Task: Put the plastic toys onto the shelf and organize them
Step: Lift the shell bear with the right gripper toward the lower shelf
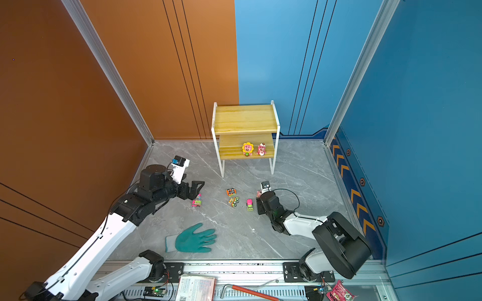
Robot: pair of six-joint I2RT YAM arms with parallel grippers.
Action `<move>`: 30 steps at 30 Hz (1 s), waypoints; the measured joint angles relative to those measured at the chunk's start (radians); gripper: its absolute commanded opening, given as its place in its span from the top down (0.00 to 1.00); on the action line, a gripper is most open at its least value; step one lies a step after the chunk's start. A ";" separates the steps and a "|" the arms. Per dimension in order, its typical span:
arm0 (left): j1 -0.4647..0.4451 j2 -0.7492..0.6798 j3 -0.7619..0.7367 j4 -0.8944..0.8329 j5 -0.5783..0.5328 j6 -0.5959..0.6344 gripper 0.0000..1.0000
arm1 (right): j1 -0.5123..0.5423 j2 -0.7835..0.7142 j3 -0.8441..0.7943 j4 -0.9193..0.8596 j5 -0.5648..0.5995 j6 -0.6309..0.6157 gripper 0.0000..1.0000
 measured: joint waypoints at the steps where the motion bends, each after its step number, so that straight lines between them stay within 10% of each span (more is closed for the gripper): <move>1: 0.008 0.000 0.000 0.000 0.000 -0.002 0.02 | 0.006 -0.031 0.011 -0.031 0.002 0.000 0.57; 13: 0.166 0.013 0.000 0.006 0.034 -0.047 0.02 | 0.110 -0.242 0.188 -0.280 0.064 0.050 0.58; 30: 0.228 0.014 0.000 0.022 0.084 -0.091 0.02 | 0.207 0.127 0.564 -0.260 0.255 0.094 0.57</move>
